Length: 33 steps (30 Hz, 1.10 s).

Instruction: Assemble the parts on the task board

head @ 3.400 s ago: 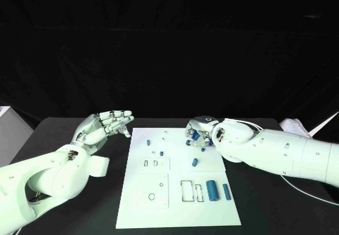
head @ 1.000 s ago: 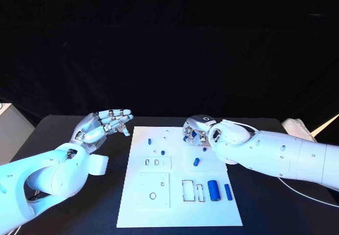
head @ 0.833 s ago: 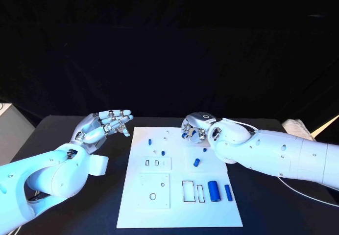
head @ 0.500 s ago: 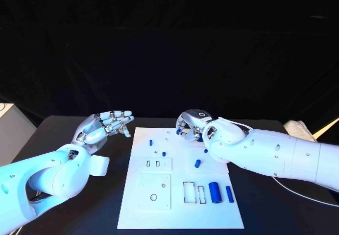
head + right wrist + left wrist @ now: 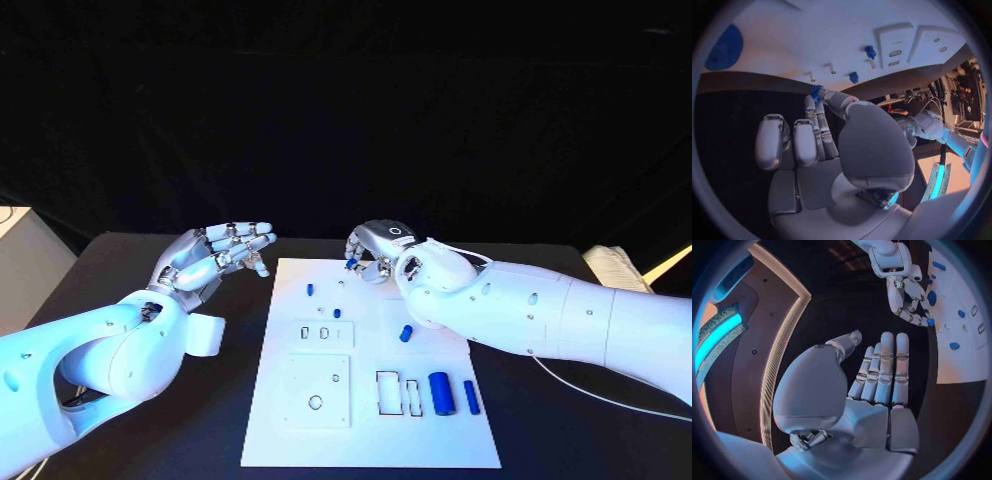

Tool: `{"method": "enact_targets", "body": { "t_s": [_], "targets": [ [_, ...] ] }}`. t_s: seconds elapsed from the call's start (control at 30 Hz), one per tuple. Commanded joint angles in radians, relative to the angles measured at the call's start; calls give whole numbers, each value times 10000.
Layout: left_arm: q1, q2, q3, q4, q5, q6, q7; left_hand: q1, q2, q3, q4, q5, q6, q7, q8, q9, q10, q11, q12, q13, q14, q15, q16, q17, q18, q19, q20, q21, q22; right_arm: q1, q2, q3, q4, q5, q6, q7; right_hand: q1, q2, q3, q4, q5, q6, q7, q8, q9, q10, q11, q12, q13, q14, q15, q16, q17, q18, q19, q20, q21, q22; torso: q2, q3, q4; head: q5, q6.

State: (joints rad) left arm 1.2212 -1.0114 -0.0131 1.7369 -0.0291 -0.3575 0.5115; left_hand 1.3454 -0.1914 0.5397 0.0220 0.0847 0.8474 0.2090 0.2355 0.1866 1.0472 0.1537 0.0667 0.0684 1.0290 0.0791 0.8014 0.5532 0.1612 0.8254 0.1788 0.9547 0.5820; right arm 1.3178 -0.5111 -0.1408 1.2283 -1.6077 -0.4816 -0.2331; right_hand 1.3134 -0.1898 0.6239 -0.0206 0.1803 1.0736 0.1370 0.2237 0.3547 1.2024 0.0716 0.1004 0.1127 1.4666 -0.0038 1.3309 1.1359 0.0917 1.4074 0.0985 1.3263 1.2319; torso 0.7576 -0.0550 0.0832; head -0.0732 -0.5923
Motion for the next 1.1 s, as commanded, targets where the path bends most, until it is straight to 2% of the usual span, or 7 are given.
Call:
{"method": "enact_targets", "body": {
  "t_s": [0.03, 0.13, 0.27, 0.37, 0.67, 0.93, 1.1],
  "targets": [
    [39, 21, 9, 51, 31, 121, 47, -15, 61, 51, 18, -50, -37, 24, -45, 15, -65, -10, -4, 0, -87, 5, 68, -16, 207, -71, -7, 49, 9, -34, 134, 4, -173, -224, -171, -29, -44, 21, 51, -18, 53, 63, 14, 65, 21, 41, 30, 25, 6, 255, -40, 33, -5, -193, 45, -39, 27, 5, 51, -30, 52, -18, 12],
    [54, 21, 9, 56, 31, 121, 44, -15, 61, 51, 18, -50, -37, 24, -45, 15, -65, -10, -4, 0, -87, 5, 68, -16, 207, -71, -7, 49, 9, -50, 254, 4, -351, -235, -161, -20, -44, 21, 51, -18, 53, 63, 14, 65, 21, 41, 30, 25, 6, 255, -40, 33, -5, -193, 45, -39, 27, 5, 64, -27, 60, -23, 23],
    [75, 20, 9, 66, 31, 123, 40, -15, 61, 51, 18, -50, -37, 24, -45, 15, -65, -10, -4, 0, -87, 5, 68, -16, 207, -71, -7, 49, 9, -98, 391, 3, -566, -236, -118, -3, -44, 21, 51, -18, 53, 63, 14, 65, 21, 41, 30, 25, 6, 255, -40, 33, -5, -193, 45, -39, 27, 5, 73, -44, 67, -37, 22],
    [91, 12, 9, 75, 31, 122, 38, -15, 61, 51, 18, -50, -37, 24, -45, 15, -65, -10, -4, 0, -87, 5, 68, -16, 207, -71, -7, 49, 9, -149, 470, 3, -675, -239, -101, -1, -44, 21, 51, -18, 53, 63, 14, 65, 21, 41, 30, 25, 6, 255, -40, 33, -5, -193, 45, -39, 27, 5, 80, -29, 46, 5, 14],
    [115, -1, 9, 80, 31, 128, 23, -15, 61, 51, 18, -50, -37, 24, -45, 15, -65, -10, -4, 0, -87, 5, 68, -16, 207, -71, -7, 49, 9, -190, 576, 3, -928, -451, -111, -38, -48, 21, 59, -19, 59, 54, 18, 63, 29, 36, 33, 18, 4, 256, -38, 40, 1, -194, 47, -37, 32, 12, 71, -39, 59, -7, -10],
    [132, -13, 9, 86, 31, 140, 12, -15, 61, 51, 18, -50, -37, 24, -45, 15, -65, -10, -4, 0, -87, 5, 68, -16, 207, -71, -7, 49, 9, -194, 641, 3, -1103, -557, -123, -49, -50, 20, 61, -19, 61, 52, 19, 63, 32, 36, 34, 16, 4, 256, -37, 40, -1, -195, 47, -37, 33, 14, 97, -32, 42, 1, 9],
    [146, -2, 9, 101, 31, 156, 4, -15, 61, 51, 18, -50, -37, 24, -45, 15, -65, -10, -4, 0, -87, 5, 68, -16, 207, -71, -7, 49, 9, -205, 735, 4, -1164, -575, -110, -35, -55, 16, 65, -20, 65, 49, 20, 64, 39, 35, 37, 11, 4, 257, -35, 47, 7, -195, 46, -36, 34, 17, 102, -41, 73, -1, -14]
  ]
}}
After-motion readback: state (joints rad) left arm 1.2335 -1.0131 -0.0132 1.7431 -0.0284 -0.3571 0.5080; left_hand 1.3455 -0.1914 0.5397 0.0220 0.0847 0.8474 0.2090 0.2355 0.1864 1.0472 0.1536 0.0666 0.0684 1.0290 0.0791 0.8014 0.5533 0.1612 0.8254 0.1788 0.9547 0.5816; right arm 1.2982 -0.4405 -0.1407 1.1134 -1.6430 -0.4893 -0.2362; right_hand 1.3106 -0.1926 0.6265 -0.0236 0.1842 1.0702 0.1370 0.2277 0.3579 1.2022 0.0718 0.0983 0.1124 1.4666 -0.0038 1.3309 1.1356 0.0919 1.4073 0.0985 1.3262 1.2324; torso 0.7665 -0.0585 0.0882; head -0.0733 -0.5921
